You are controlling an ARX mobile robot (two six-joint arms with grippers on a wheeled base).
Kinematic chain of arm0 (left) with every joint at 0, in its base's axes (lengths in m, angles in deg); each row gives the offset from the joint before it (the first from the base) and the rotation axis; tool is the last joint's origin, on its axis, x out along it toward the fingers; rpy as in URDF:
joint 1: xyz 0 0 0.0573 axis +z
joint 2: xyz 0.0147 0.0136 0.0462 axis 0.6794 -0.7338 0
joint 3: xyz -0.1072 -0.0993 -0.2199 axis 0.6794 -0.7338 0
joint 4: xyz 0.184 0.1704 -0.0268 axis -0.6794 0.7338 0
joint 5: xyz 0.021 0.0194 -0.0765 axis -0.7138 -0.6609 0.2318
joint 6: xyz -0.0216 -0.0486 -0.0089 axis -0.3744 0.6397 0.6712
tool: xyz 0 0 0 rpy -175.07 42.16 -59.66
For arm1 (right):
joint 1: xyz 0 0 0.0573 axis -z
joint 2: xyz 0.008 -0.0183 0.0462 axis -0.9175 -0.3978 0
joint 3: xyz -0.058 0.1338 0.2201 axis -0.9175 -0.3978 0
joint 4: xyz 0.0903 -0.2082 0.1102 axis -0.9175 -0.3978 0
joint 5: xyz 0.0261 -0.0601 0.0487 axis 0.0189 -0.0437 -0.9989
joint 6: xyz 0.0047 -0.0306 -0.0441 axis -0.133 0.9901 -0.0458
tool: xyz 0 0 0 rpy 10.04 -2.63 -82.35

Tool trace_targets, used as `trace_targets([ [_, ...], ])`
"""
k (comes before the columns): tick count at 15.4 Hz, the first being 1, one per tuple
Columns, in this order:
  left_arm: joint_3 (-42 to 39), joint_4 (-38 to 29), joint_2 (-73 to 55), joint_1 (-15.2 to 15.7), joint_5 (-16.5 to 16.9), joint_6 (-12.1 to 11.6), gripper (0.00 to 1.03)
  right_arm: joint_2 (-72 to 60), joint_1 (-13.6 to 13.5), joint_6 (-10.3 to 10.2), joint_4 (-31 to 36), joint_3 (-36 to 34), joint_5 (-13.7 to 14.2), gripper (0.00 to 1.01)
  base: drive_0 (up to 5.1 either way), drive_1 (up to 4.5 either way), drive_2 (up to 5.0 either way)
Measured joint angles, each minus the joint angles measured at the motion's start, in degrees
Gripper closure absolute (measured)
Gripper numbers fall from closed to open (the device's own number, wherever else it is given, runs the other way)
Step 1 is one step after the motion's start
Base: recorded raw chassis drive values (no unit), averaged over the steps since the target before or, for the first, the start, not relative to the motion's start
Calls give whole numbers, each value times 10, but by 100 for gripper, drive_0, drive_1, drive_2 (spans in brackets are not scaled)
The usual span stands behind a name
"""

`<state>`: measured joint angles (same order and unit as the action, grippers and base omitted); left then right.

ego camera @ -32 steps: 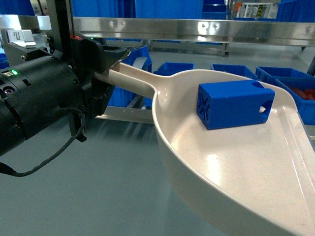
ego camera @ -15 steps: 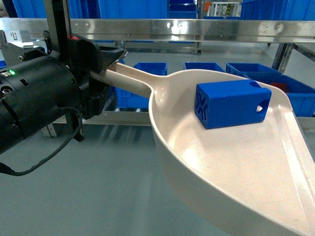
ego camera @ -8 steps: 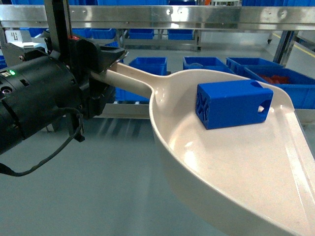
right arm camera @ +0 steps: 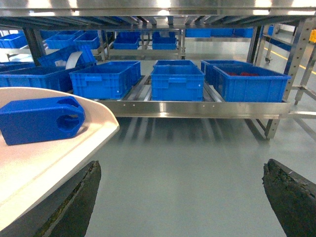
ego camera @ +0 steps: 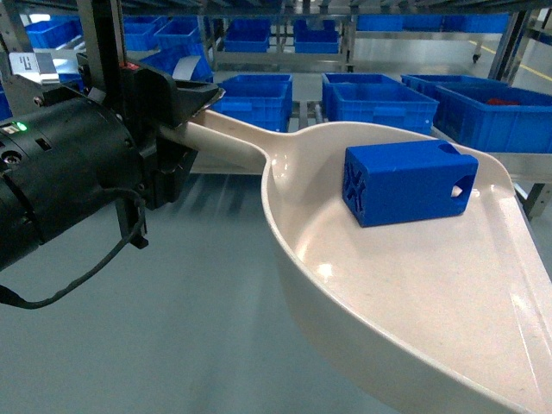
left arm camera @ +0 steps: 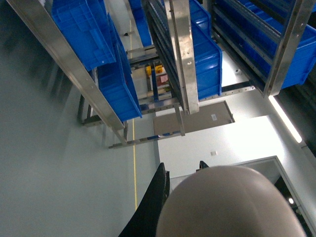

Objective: Place part in tray to right shelf

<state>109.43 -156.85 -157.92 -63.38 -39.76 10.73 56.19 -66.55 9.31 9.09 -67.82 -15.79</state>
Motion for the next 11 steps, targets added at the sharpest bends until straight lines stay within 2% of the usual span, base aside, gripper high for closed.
trace_targets([
  [11, 0, 0, 0, 0, 0, 0, 90, 0, 0, 0, 1, 0, 0, 3, 0, 0, 0],
])
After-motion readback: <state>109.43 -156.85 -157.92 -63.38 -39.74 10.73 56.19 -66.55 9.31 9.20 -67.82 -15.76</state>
